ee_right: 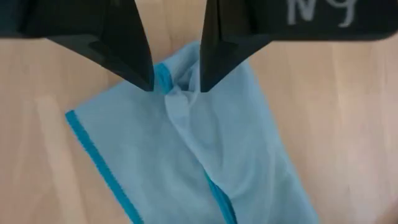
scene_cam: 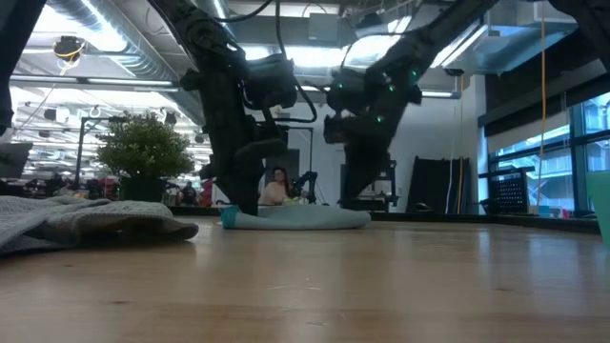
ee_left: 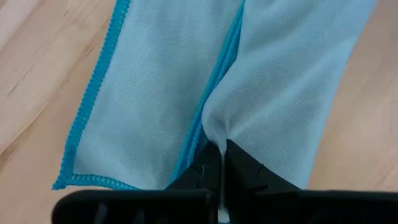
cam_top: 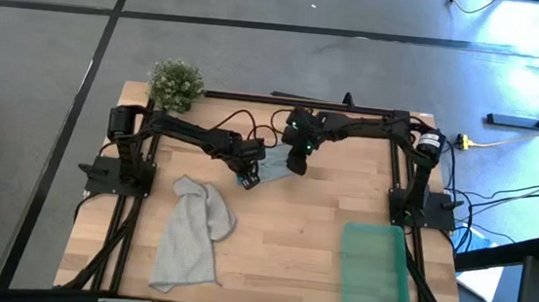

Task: Roll microfiber towels into tight, uniform cylinder then place into a basket
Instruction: Roll the blue towel

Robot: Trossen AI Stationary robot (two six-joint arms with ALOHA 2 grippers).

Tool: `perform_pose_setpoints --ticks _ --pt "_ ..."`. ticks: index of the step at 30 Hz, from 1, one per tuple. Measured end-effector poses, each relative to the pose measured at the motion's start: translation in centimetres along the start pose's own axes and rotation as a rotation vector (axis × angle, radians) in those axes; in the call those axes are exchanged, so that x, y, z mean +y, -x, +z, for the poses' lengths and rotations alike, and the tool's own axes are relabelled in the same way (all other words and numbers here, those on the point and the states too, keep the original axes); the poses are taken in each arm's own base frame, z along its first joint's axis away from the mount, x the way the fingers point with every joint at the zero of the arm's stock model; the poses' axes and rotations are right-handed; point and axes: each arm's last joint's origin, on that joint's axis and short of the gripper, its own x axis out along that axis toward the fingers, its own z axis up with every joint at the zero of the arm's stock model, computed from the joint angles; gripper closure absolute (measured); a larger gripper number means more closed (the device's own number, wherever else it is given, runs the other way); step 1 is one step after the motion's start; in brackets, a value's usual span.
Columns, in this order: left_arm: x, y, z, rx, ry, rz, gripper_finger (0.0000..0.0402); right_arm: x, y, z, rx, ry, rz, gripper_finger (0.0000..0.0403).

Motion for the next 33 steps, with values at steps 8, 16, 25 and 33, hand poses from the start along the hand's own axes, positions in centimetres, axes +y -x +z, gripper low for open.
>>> perform_pose_setpoints --ticks 8,16,25,33 --pt "0.0 0.0 0.0 0.0 -0.011 -0.002 0.0398 1.6 0.3 0.8 -0.013 0.16 0.141 0.027" --pt "-0.1 0.0 0.0 -0.001 -0.019 -0.007 0.0398 1.3 -2.8 -1.4 -0.09 0.215 0.055 0.027" --pt "-0.2 0.0 -0.1 0.01 -0.016 -0.033 0.0382 1.1 -3.5 -3.0 -0.058 0.206 0.04 0.027" --pt "-0.2 0.0 -0.1 0.01 -0.015 -0.032 0.0327 1.1 -3.5 -3.0 -0.061 0.202 0.037 0.027"
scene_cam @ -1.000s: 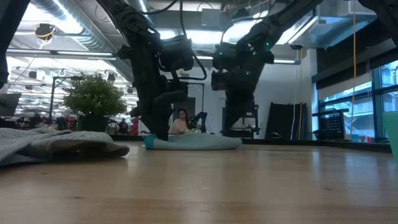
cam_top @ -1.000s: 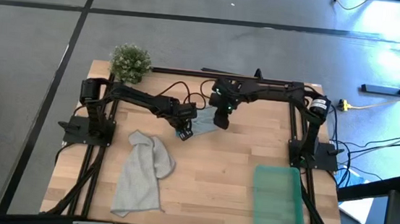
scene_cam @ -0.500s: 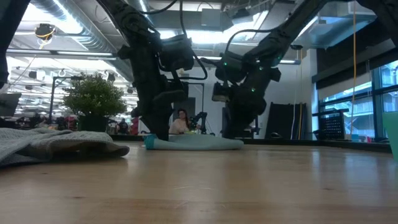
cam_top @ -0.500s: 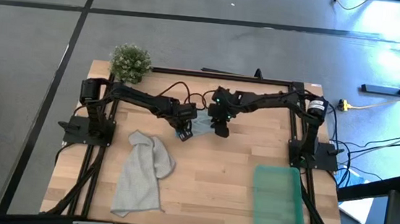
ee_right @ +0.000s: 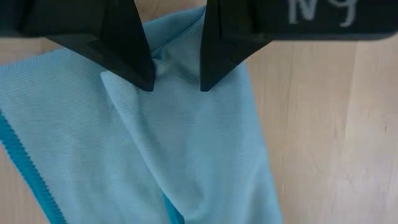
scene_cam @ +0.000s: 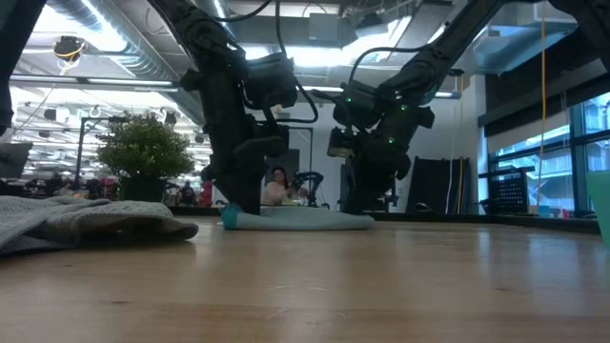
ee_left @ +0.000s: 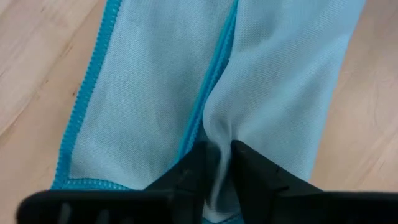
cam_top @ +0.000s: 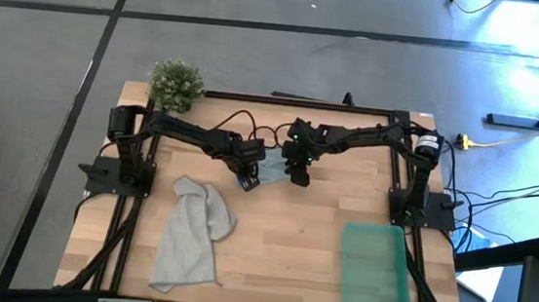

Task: Roll microfiber towels into tight, uniform cylinder then place into a basket
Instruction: Roll the blue towel

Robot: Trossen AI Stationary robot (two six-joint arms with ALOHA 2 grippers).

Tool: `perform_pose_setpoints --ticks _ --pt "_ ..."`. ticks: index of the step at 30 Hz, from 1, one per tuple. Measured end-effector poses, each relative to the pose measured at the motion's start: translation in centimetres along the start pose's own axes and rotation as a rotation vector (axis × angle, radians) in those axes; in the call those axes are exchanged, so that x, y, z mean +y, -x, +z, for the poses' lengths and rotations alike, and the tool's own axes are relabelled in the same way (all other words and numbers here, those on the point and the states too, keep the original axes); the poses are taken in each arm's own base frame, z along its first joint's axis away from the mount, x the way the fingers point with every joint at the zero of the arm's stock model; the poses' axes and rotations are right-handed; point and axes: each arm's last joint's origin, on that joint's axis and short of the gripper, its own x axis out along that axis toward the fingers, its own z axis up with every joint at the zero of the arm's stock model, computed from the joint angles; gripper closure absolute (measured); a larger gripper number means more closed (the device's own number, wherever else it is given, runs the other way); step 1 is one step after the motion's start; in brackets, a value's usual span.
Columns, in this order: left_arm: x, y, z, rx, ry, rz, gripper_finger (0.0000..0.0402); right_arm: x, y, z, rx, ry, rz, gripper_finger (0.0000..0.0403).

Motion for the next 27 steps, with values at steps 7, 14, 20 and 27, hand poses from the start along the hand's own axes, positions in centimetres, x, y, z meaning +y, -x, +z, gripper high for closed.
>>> perform_pose_setpoints --ticks 7,14,20,27 --pt "0.1 1.9 0.8 0.038 -0.029 -0.034 0.0315 0.0 0.0 0.0 0.0 -0.001 -0.003 0.027" --pt "0.2 5.5 1.3 -0.064 -0.036 -0.016 0.0312 -0.1 0.1 0.2 -0.005 -0.001 -0.005 0.027" --pt "0.2 8.6 1.2 -0.155 -0.033 -0.023 0.0315 -0.2 0.6 1.1 -0.006 0.002 -0.018 0.027" --pt "-0.6 11.0 0.4 -0.216 -0.06 -0.034 0.0313 0.0 2.3 2.0 -0.019 0.008 -0.034 0.027"
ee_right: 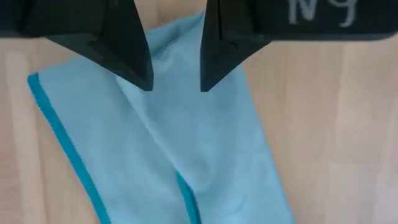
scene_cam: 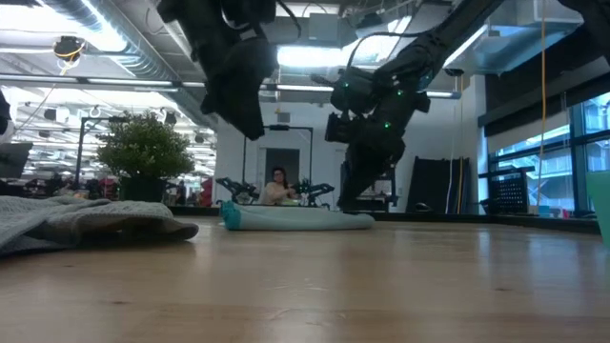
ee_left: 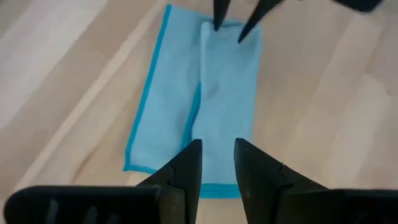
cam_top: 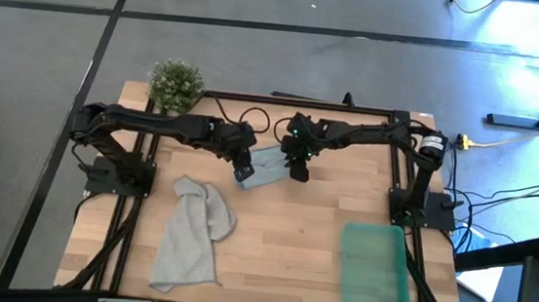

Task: Roll microfiber towels into tight, uniform cylinder then place into a basket
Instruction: Roll the blue towel

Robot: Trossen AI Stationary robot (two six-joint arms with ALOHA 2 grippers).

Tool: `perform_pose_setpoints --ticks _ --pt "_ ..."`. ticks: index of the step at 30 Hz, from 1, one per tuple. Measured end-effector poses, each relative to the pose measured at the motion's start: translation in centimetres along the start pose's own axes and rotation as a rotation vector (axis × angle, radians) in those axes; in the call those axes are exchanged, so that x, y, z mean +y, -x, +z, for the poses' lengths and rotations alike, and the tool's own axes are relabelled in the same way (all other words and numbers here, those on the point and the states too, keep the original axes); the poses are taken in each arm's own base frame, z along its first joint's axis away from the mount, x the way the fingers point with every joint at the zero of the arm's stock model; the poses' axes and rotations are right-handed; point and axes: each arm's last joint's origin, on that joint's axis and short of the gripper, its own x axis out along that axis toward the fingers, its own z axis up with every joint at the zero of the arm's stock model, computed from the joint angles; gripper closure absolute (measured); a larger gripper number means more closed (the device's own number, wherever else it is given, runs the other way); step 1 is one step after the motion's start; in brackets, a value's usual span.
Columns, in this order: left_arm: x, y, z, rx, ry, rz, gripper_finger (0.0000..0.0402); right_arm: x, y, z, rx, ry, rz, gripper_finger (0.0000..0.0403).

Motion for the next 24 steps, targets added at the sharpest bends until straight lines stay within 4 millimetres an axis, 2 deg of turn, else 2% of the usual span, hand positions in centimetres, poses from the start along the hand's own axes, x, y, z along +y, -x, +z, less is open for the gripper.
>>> perform_pose_setpoints --ticks 3,10,17,24 --pt "-0.6 0.2 -0.4 0.012 -0.008 -0.007 0.0312 0.3 0.8 0.1 0.01 0.041 0.009 0.027" --pt "-2.0 0.6 -1.4 0.041 0.005 -0.006 0.0312 2.6 2.5 0.1 0.063 0.234 0.061 0.0269" --pt "-3.1 0.8 -2.0 0.042 -0.007 -0.009 0.0312 3.8 1.0 -0.6 0.042 0.368 0.02 0.027" --pt "-3.4 0.8 -2.2 0.046 0.005 -0.009 0.0312 3.8 -0.1 -1.9 0.003 0.38 -0.018 0.0269"
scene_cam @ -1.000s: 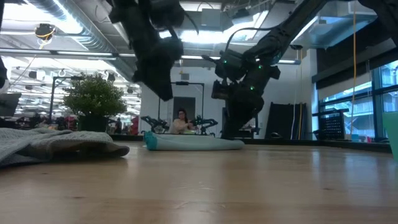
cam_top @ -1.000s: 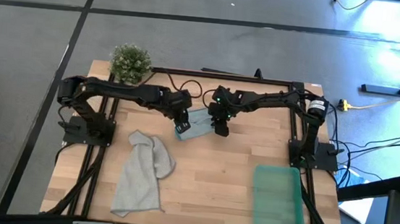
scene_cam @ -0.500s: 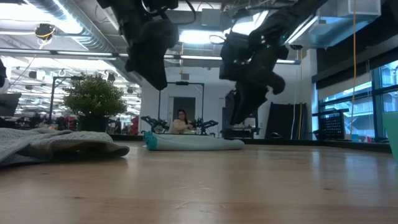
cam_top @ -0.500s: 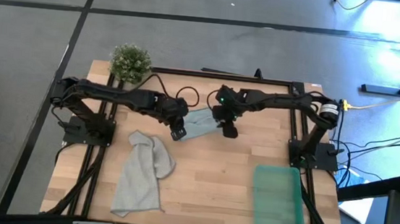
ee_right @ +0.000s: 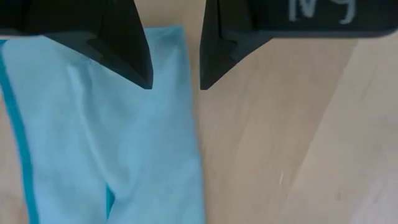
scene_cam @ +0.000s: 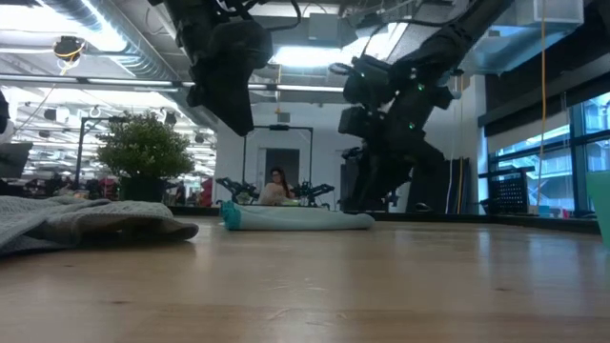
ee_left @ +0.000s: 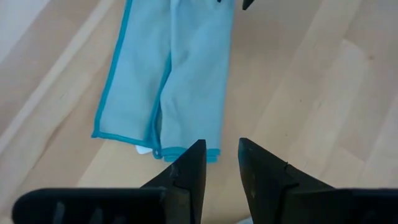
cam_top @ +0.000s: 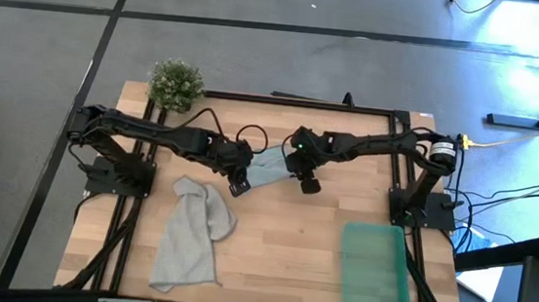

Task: Roll microfiber towels into tight, uniform cylinder then place into a basket
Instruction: Roll the blue towel

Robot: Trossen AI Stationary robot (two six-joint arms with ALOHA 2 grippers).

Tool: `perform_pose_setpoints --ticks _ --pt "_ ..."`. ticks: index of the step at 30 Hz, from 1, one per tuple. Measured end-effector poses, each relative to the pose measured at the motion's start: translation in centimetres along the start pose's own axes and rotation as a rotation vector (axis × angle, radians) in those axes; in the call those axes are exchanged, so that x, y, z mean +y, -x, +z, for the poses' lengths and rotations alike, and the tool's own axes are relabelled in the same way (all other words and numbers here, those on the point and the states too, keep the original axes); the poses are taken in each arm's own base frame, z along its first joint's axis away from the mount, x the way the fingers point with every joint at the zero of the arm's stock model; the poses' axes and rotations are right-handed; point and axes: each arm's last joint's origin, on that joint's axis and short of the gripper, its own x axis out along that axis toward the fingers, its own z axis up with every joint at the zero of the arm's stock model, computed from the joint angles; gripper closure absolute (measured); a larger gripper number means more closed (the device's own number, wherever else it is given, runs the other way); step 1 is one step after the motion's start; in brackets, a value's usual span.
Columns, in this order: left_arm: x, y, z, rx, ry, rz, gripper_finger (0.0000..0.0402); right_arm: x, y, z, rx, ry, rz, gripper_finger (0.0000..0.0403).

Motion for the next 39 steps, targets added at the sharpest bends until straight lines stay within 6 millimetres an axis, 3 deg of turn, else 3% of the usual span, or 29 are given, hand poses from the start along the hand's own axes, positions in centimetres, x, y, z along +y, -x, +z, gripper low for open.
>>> perform_pose_setpoints --ticks 15,18,23,27,32,36,39 --pt "0.0 0.0 0.0 -0.001 0.003 -0.001 0.0312 1.7 -2.0 -3.8 -0.068 0.021 -0.095 0.0273" --pt "0.0 0.0 0.0 -0.001 0.003 -0.001 0.0312 1.8 -2.0 -3.9 -0.063 0.017 -0.098 0.0298" --pt "0.0 0.0 0.0 -0.001 0.014 -0.001 0.0312 1.7 -2.0 -4.0 -0.055 -0.039 -0.115 0.038" --pt "0.0 0.0 0.0 -0.001 0.026 -0.001 0.0312 1.8 -2.0 -4.1 -0.048 -0.111 -0.093 0.0389" --pt "0.0 0.0 0.0 -0.002 0.026 -0.001 0.0312 2.0 -1.5 -3.4 -0.001 -0.263 0.112 0.0396" --pt "0.0 0.0 0.0 -0.002 0.026 -0.001 0.0312 1.8 -0.6 -2.1 0.064 -0.351 0.26 0.0398" --pt "0.0 0.0 0.0 -0.002 0.026 -0.001 0.0312 0.9 0.6 -0.3 0.01 -0.387 0.344 0.0399"
